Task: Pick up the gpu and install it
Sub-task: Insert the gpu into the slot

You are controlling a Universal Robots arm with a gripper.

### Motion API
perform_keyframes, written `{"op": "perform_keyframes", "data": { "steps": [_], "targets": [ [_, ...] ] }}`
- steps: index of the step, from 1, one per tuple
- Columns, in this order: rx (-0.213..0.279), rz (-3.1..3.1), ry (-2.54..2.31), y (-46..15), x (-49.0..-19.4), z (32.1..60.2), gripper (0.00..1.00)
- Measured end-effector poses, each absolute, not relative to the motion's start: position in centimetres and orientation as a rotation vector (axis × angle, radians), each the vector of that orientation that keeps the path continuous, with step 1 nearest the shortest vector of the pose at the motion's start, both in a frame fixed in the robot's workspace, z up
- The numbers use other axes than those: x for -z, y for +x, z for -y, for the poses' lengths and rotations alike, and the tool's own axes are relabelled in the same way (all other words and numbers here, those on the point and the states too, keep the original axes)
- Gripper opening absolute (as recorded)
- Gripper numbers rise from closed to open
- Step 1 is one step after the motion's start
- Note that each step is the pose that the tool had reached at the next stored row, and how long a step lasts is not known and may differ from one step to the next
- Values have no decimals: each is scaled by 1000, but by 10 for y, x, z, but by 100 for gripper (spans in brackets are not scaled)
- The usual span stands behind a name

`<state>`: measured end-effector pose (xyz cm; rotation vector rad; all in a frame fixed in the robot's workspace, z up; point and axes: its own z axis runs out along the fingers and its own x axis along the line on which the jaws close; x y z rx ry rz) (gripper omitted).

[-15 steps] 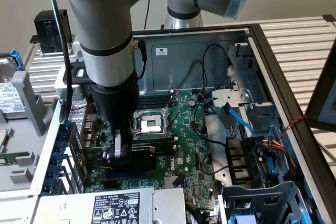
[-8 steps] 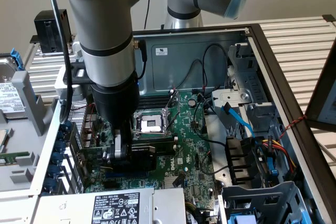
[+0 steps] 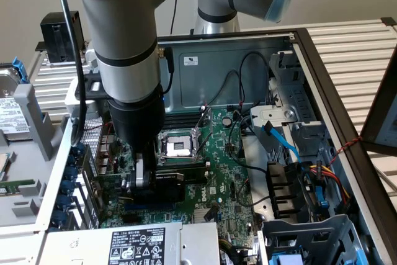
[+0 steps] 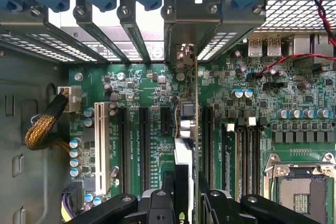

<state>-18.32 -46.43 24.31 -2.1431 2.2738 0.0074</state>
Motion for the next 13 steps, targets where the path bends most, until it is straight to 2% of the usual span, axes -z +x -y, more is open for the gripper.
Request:
{"op": "perform_keyframes", "data": {
  "steps": [13],
  "targets": [
    [-7,-2274,-2143,-185,-242,464,27]
  ]
}}
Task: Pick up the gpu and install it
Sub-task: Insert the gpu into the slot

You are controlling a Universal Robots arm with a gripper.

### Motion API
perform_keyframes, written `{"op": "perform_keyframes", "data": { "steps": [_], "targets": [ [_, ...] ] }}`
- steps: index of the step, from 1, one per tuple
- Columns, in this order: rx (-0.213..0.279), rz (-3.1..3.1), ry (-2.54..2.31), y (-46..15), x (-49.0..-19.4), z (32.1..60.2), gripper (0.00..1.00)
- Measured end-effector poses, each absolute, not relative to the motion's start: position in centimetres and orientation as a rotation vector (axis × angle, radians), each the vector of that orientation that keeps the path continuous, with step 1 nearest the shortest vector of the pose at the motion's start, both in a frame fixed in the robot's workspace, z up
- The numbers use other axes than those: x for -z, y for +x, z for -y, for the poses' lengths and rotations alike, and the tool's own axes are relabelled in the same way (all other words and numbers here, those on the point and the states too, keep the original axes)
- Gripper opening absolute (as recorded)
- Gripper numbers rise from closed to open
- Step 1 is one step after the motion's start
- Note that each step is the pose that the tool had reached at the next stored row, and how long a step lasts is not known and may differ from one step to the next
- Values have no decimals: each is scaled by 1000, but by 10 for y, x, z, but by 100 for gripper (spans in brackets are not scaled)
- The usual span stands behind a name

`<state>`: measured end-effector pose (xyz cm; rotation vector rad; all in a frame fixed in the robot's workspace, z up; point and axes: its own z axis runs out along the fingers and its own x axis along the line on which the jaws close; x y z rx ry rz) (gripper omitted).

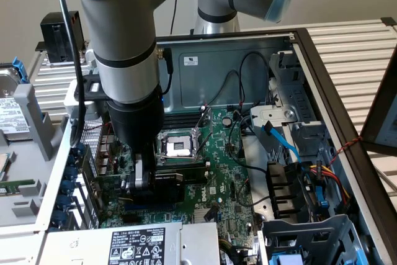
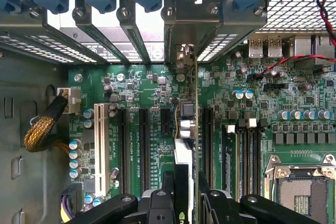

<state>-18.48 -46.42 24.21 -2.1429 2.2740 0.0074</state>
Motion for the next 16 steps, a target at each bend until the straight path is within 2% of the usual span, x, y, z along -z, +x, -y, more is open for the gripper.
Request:
{"op": "perform_keyframes", "data": {
  "steps": [16],
  "targets": [
    [-7,-2274,-2143,-185,-240,464,27]
  ]
}}
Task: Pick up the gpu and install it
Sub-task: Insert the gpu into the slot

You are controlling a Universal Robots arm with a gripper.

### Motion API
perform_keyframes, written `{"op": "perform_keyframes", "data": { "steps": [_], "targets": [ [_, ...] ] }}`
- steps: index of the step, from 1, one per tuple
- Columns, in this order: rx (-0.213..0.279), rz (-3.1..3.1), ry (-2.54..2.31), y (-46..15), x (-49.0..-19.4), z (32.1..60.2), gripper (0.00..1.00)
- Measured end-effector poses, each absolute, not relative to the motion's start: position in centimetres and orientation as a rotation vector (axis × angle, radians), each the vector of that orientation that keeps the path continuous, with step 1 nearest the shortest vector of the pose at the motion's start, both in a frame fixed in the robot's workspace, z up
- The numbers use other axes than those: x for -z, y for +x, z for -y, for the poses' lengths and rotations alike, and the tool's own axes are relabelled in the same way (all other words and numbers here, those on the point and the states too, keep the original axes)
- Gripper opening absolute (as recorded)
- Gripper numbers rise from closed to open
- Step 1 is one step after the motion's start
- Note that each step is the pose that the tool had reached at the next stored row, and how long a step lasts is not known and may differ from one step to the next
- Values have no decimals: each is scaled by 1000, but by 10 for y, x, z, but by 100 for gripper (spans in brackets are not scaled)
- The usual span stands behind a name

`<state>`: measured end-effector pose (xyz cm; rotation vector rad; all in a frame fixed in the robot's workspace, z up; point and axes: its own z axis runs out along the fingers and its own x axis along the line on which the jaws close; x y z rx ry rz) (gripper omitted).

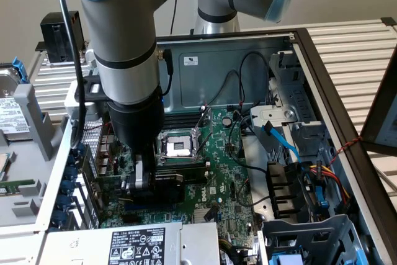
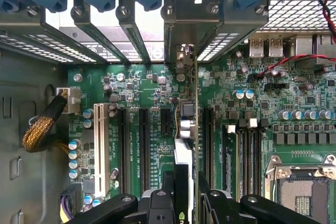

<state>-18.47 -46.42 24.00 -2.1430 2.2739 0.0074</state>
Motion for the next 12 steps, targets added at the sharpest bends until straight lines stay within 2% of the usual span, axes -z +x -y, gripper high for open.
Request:
{"op": "perform_keyframes", "data": {
  "steps": [12],
  "targets": [
    [-7,-2273,-2143,-185,-237,464,27]
  ]
}}
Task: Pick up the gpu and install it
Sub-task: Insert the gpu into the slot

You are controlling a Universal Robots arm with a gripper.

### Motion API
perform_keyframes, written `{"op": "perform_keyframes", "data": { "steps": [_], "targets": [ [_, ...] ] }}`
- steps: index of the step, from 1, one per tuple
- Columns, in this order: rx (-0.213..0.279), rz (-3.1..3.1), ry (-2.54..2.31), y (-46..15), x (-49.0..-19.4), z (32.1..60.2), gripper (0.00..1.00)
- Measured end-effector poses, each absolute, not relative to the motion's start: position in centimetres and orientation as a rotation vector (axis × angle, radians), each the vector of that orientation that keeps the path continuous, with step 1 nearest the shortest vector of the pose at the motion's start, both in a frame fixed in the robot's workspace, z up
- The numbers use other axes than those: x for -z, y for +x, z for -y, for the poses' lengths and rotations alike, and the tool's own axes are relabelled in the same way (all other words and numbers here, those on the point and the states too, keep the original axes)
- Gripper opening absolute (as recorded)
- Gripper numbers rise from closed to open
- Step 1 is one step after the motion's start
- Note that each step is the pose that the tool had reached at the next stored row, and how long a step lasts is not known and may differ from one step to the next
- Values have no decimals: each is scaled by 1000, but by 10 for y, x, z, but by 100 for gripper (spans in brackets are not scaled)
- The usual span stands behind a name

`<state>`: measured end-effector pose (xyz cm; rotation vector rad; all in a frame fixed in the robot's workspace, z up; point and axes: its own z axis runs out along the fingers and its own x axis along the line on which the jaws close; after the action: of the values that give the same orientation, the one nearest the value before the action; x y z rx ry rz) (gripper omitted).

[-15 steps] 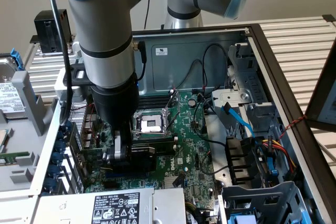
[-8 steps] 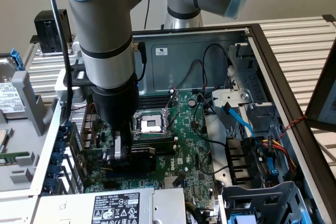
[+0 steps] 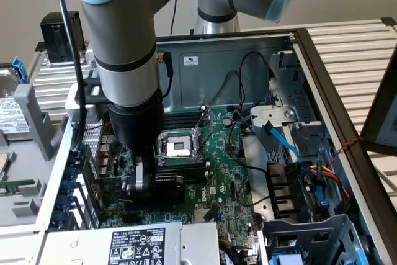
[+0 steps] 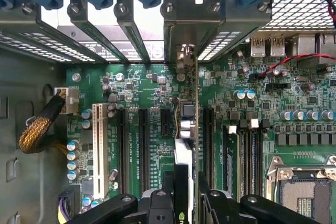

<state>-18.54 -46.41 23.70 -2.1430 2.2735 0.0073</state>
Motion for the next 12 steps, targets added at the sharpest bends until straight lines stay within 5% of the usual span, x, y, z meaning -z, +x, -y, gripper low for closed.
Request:
{"op": "perform_keyframes", "data": {
  "steps": [7,10,12],
  "targets": [
    [-8,-2275,-2142,-188,-244,464,28],
    [-7,-2274,-2143,-188,-251,464,41],
    [-7,-2274,-2143,-188,-258,464,41]
  ]
}}
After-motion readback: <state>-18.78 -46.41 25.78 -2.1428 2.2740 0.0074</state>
